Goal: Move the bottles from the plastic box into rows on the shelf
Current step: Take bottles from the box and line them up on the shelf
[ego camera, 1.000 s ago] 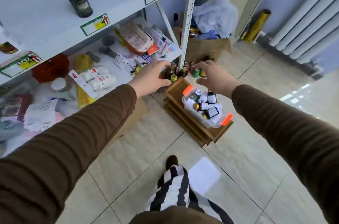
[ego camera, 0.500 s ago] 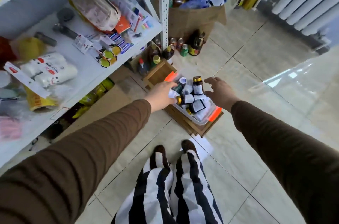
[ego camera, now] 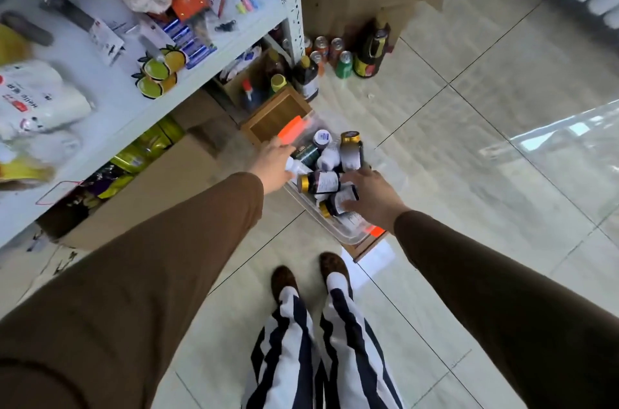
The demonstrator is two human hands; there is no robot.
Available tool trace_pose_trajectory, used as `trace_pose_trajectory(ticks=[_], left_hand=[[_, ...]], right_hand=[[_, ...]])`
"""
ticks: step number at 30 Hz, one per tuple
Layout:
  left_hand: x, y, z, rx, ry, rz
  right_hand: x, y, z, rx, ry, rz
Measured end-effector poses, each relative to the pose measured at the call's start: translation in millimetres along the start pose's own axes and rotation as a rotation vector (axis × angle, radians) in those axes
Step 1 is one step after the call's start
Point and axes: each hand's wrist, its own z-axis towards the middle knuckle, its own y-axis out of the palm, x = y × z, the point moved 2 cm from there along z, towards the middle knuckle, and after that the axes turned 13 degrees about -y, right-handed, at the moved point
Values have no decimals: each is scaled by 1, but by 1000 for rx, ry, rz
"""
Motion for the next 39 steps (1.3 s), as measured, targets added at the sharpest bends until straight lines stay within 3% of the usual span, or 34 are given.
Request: trace_pose_trajectory(ticks=[8, 12, 17, 23, 27, 33, 39], left_hand=[[11, 3, 9, 108, -25, 418], [18, 6, 8, 135, -51, 460], [9, 6, 4, 207, -13, 295], [-14, -37, -21, 99, -143, -166], [-28, -95, -56, 95, -153, -452], [-55, -203, -127, 105, -132, -757], [-93, -294, -217, 253, -149, -758]], right_hand=[[13, 17, 8, -47, -120, -110], [15, 18, 9, -77, -116, -171], [21, 5, 2, -68, -74, 11], [7, -32, -7, 3, 38, 518], [-38, -77, -11, -16, -72, 884], [-128, -159, -11, -74, -198, 1080], [-234, -227, -7, -151, -344, 1122]])
